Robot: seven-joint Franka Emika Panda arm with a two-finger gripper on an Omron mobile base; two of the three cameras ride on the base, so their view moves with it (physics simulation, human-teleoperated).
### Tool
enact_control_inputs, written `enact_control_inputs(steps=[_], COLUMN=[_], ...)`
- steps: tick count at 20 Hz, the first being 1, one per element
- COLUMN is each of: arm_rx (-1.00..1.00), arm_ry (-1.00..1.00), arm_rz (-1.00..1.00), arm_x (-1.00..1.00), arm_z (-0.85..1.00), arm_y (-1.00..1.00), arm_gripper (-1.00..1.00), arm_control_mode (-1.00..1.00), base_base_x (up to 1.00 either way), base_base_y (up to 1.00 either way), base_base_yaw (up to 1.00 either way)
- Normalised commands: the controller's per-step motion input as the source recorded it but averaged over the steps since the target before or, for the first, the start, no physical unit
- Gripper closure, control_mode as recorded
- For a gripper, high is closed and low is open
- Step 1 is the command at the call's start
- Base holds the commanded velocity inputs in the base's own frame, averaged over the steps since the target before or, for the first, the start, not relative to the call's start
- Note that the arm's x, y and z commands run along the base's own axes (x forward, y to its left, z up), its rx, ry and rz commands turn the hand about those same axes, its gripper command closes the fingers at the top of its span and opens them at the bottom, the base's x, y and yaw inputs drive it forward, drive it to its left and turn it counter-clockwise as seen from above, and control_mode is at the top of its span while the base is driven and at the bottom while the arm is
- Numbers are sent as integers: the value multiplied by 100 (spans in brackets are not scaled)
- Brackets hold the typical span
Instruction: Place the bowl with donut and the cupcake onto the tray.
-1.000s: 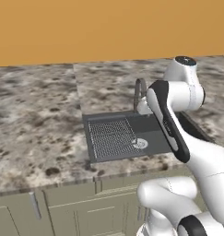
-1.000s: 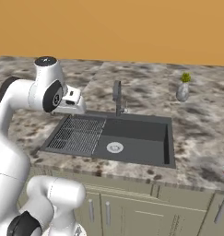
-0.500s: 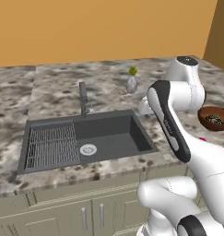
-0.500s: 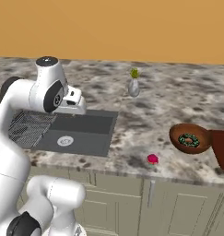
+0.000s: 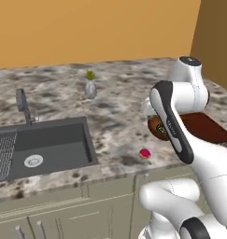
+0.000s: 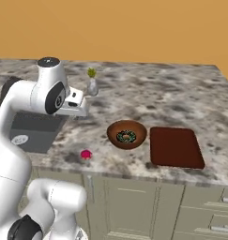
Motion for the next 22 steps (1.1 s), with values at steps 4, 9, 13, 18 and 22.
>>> enact_control_inputs(steps=[4,9,13,18,22], arm_rx=[0,0,0,0,0], arm_ry=[0,0,0,0,0], arm_rz=[0,0,0,0,0], arm_x=[0,0,0,0,0], arm_z=[0,0,0,0,0], arm_y=[0,0,0,0,0], arm_gripper=[-100,-100,-100,-100,-100], arm_control_mode=[100,100,100,100,100], base_base_x=[27,32,61,80,14], base_base_y=[-100,-100,-57,31,9], base_base_yaw=[0,0,0,-8,-3])
